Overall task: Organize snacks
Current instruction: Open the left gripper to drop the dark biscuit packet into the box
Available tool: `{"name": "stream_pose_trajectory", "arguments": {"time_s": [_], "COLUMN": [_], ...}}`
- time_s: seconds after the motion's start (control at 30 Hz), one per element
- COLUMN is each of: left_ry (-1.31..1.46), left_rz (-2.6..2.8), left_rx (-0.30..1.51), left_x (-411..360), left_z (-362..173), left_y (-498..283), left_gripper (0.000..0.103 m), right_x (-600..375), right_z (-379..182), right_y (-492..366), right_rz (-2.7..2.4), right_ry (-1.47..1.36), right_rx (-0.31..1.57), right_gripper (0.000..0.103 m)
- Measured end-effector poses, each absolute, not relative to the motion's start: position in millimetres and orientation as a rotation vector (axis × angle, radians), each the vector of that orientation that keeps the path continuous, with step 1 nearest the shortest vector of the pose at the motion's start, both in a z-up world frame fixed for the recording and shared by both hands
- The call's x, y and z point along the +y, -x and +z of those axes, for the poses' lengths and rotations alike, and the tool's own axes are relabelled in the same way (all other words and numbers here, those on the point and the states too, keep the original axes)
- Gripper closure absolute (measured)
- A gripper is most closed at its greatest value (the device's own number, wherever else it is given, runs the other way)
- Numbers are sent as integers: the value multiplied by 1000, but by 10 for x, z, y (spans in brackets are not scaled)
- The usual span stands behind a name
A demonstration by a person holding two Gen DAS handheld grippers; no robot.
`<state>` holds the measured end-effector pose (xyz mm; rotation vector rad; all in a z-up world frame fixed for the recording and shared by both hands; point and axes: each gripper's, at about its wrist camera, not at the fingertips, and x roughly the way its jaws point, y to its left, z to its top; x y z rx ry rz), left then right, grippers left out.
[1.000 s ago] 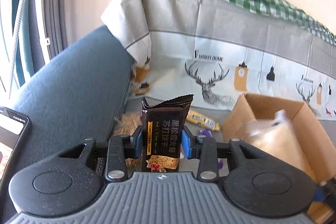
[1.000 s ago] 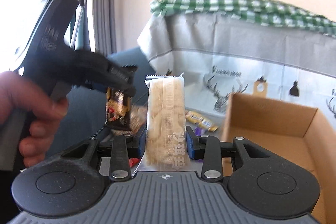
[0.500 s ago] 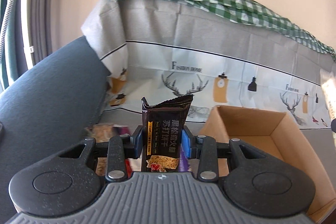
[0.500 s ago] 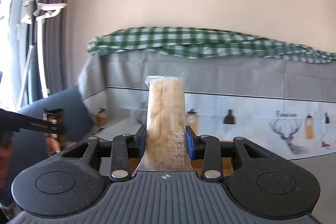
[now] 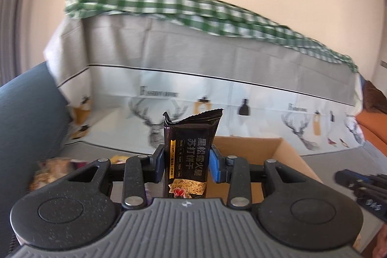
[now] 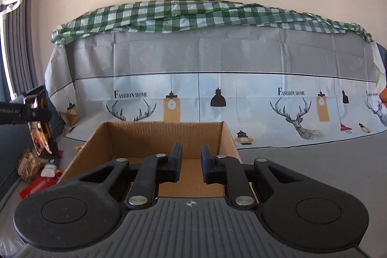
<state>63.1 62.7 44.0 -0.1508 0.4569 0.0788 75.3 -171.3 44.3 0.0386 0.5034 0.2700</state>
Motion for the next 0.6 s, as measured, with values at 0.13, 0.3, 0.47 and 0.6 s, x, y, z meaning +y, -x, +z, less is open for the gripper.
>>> {"name": "stream_pose_trajectory", "arguments": {"time_s": [0.13,0.3,0.47,0.6], "left_ry": [143,180,214,206], "left_rz": [-3,-174,-93,-19], "left_rx": [457,474,529,660], "left_x": [448,308,471,627], "left_z": [409,373,294,140], "left_y": [-662,-667,-764,-865], "left_gripper": [62,42,39,39], "right_x": [-1743,-1796,-1915,-2009], "right_z": [366,280,58,-35], "right_y": [-812,-880,-1034,-1067], "right_rz": [255,153,58,33], "right_ry": [-19,18,13,26], "right_rx": [549,592,729,780], "right_gripper": [86,34,33,35]}}
